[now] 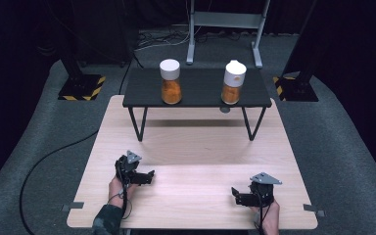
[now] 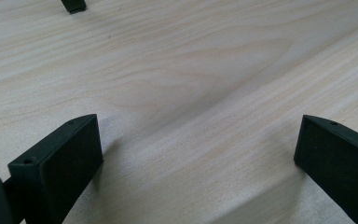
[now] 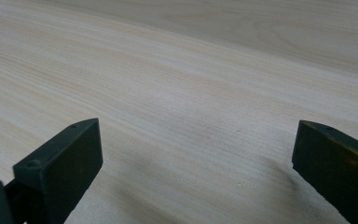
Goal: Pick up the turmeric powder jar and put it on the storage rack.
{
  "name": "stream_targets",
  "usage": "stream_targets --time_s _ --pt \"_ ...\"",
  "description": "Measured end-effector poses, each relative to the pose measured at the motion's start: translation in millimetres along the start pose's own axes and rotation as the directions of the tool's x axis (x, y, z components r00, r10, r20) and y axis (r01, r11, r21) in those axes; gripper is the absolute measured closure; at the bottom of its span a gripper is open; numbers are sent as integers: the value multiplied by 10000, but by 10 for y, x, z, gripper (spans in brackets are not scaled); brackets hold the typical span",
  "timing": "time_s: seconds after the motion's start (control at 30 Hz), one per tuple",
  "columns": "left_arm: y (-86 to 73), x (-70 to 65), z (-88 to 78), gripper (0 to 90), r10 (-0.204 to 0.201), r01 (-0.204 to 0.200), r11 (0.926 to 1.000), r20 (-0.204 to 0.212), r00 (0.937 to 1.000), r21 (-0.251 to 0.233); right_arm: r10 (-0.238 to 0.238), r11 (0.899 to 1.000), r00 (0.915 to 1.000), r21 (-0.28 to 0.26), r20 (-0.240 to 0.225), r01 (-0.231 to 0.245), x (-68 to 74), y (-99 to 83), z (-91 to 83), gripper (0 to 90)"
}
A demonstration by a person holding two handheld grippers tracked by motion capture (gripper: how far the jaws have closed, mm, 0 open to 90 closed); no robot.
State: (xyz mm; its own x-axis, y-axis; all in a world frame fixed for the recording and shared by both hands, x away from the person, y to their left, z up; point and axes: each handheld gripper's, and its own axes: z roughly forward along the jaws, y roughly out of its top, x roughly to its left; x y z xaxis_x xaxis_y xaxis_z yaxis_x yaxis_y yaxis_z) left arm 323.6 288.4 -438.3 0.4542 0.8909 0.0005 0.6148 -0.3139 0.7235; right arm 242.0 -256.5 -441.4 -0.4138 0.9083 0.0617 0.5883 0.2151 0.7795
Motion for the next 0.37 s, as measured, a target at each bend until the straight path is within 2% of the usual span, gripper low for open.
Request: stream_targets --time_s 0.37 --pt "0 0 0 4 1 -1 10000 2 10000 -1 -40 10000 9999 6 -97 40 -14 2 3 0"
